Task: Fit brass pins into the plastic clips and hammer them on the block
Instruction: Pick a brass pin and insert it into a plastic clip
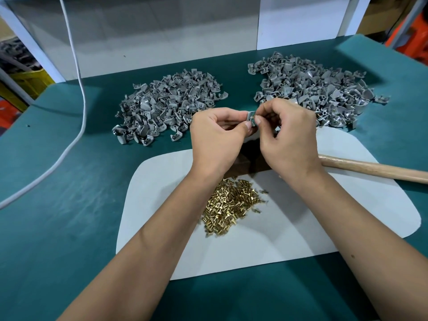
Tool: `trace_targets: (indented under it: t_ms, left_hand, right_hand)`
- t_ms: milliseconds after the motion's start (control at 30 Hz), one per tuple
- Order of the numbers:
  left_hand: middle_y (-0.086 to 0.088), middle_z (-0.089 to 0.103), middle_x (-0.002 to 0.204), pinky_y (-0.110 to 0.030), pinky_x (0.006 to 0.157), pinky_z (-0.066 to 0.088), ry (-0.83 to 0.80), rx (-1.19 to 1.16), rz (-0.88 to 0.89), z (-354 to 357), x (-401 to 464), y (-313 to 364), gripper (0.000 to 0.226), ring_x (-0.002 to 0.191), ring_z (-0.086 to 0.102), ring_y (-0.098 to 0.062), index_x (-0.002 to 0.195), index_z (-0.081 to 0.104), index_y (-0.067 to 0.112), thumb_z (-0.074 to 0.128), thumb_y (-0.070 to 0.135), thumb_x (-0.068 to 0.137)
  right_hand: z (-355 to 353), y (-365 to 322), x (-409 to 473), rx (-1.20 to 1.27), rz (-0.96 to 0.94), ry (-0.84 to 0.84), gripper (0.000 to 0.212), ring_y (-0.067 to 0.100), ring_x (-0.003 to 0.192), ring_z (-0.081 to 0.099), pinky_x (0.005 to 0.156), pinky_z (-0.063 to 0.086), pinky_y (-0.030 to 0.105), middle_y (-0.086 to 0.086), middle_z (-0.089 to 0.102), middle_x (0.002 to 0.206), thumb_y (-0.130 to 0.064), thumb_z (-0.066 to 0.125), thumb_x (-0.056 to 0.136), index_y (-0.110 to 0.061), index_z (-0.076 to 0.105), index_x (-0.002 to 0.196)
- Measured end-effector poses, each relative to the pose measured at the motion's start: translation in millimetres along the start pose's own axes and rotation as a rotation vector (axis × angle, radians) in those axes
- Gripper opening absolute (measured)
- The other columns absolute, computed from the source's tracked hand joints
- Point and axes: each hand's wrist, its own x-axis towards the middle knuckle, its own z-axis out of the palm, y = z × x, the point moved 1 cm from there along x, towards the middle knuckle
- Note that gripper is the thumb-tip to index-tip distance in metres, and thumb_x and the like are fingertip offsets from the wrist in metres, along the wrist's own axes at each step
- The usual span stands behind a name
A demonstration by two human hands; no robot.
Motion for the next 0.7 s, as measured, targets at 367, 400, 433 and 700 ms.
trace_targets:
  t_ms: [367, 400, 433, 700]
  left_hand:
    - [-0.003, 0.079, 0.085, -0.028, 0.08, 0.062, -0.012, 0.157, 0.083, 1, -1, 6, 0.017, 0.08, 0.077, -0.012, 0.088, 0.078, 0.008, 0.08, -0.006, 0.079]
    - [-0.002, 0.078, 0.085, -0.028, 0.08, 0.063, -0.037, 0.218, 0.117, 1, -1, 7, 0.018, 0.079, 0.076, -0.01, 0.09, 0.078, 0.008, 0.08, -0.006, 0.079]
    - [0.0, 0.078, 0.085, -0.029, 0.079, 0.063, -0.052, 0.27, 0.145, 1, -2, 7, 0.019, 0.078, 0.076, -0.008, 0.092, 0.078, 0.007, 0.079, -0.006, 0.078]
    - [0.001, 0.078, 0.103, -0.031, 0.092, 0.059, -0.057, 0.513, 0.241, -8, 4, 14, 0.03, 0.092, 0.073, -0.009, 0.116, 0.076, 0.012, 0.079, 0.009, 0.087]
  right_hand:
    - [1, 1, 1, -0.01, 0.025, 0.013, 0.006, 0.019, 0.074, 0.062, 0.071, 0.051, 0.03, 0.007, 0.069, 0.081, -0.006, 0.066, 0.087, -0.004, 0.072, 0.086]
    - [1, 1, 2, -0.013, 0.041, 0.002, 0.006, 0.019, 0.074, 0.063, 0.072, 0.052, 0.031, 0.007, 0.07, 0.081, -0.006, 0.067, 0.087, -0.004, 0.072, 0.086]
    - [1, 2, 3, -0.016, 0.054, -0.014, 0.006, 0.019, 0.075, 0.064, 0.072, 0.052, 0.031, 0.007, 0.07, 0.082, -0.006, 0.067, 0.087, -0.004, 0.073, 0.087]
    - [-18, 13, 24, 0.032, 0.087, -0.255, 0.012, 0.006, 0.077, 0.064, 0.074, 0.047, 0.016, -0.007, 0.071, 0.082, -0.023, 0.069, 0.094, -0.014, 0.077, 0.095]
